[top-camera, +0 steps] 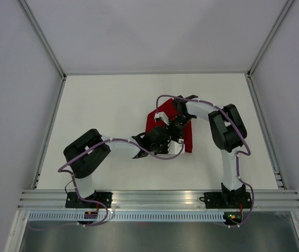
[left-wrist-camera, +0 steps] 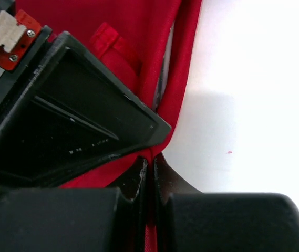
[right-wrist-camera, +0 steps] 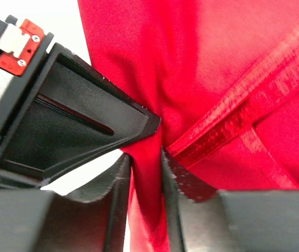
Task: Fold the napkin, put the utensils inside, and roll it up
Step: Roll the napkin with the utensil
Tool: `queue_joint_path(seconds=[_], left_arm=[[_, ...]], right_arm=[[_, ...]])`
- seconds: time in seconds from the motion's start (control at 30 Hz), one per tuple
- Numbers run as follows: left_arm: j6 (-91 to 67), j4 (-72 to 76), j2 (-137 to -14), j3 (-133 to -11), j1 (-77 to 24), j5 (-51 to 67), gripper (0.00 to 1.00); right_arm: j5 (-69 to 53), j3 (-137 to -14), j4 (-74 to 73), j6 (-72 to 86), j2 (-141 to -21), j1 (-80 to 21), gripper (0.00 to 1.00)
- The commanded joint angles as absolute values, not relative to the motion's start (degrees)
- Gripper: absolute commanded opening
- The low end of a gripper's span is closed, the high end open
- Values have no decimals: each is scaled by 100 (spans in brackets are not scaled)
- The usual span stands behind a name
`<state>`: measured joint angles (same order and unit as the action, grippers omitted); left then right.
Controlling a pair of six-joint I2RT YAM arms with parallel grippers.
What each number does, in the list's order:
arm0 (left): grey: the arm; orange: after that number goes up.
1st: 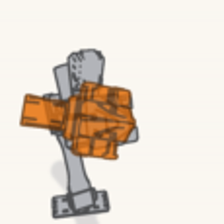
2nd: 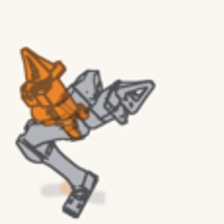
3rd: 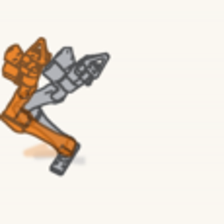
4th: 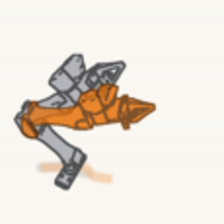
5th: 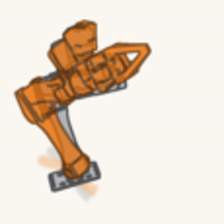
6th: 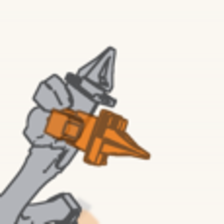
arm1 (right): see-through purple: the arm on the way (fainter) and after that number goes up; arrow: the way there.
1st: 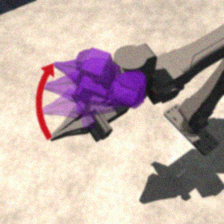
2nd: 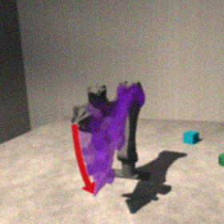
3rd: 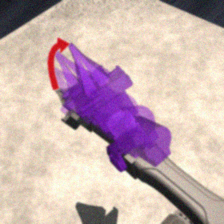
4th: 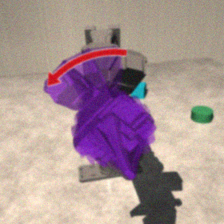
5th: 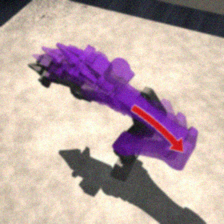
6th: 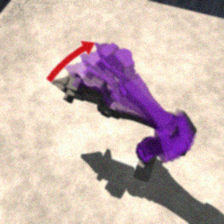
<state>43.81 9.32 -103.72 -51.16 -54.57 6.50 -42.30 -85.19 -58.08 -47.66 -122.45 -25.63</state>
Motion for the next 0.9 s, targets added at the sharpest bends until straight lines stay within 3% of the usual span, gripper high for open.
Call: queue_joint_path(seconds=[0.0, 0.13, 0.37, 0.87], left_arm=[[3517, 141, -10714, -5256, -5476, 949, 2], [3112, -228, -10758, -5519, -5476, 1063, 2], [2769, -255, -10696, -5528, -5449, 1441, 2], [1891, 703, -10626, -4930, -5064, 2256, 2]], right_arm=[[-3296, -8253, -5265, -4940, -12490, -2523, 38], [-3384, -8349, -5273, -4834, -12288, -2400, 48], [-3506, -8376, -5107, -4448, -11813, -2013, 55], [-4824, -7604, -4430, -4384, -10637, -687, 54]])
